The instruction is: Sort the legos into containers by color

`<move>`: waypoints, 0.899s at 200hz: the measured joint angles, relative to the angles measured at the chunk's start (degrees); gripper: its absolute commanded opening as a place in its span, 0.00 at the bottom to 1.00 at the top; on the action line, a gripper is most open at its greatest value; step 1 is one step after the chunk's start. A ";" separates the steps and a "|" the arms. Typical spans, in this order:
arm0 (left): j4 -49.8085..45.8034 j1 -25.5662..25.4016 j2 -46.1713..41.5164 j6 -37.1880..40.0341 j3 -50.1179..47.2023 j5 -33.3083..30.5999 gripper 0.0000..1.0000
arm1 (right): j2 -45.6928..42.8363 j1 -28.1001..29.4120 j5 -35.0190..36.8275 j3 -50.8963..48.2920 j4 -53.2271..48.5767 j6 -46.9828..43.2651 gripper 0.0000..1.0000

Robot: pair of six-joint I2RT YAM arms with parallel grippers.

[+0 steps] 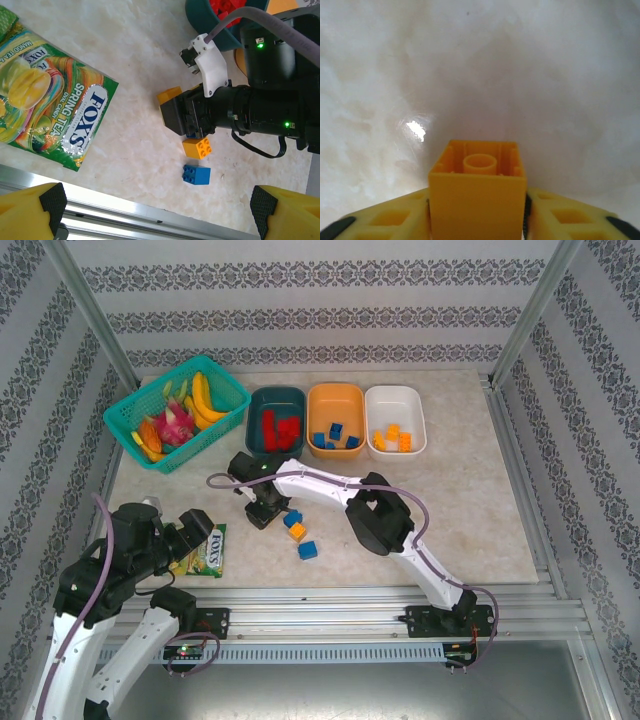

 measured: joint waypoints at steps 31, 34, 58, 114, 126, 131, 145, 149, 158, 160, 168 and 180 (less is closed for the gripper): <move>0.52 0.00 0.39 0.22 -0.55 1.68 0.95 | 0.00 -0.02 0.48 1.42 -0.17 1.07 0.25; 0.66 0.00 0.52 0.24 -0.55 1.90 0.95 | -0.09 -0.02 0.55 1.42 -0.15 1.16 0.25; 3.52 0.00 2.29 0.90 -0.52 3.85 0.95 | -1.79 -0.52 1.11 0.81 -0.20 2.01 0.25; 21.70 -0.37 17.20 1.31 1.25 10.47 0.94 | -22.23 -13.22 2.01 -8.48 1.79 6.99 0.25; 26.12 -1.14 21.86 1.33 2.58 11.13 0.95 | -26.23 -18.67 2.12 -9.97 2.73 8.41 0.25; 28.26 -1.68 24.26 1.33 3.23 11.30 0.94 | -27.61 -21.27 2.14 -10.60 3.23 9.05 0.24; 32.70 -3.15 29.51 1.36 4.96 11.47 0.95 | -29.46 -27.54 2.25 -11.63 4.11 10.78 0.24; 33.90 -3.63 31.10 1.42 5.57 11.47 0.95 | -29.57 -29.31 2.36 -11.89 4.33 11.34 0.24; 36.02 -4.79 33.99 1.70 7.02 11.45 0.95 | -29.42 -32.57 2.36 -12.37 4.79 12.11 0.24; 36.54 -5.14 34.80 1.75 7.50 11.47 0.95 | -29.33 -32.98 2.36 -12.41 4.83 12.26 0.24; 38.29 -6.23 37.46 1.99 9.05 11.47 0.95 | -28.48 -35.19 2.32 -12.44 4.90 12.96 0.24; 40.96 -7.91 41.44 2.40 11.54 11.47 0.95 | -26.40 -37.88 2.01 -11.91 5.01 13.60 0.23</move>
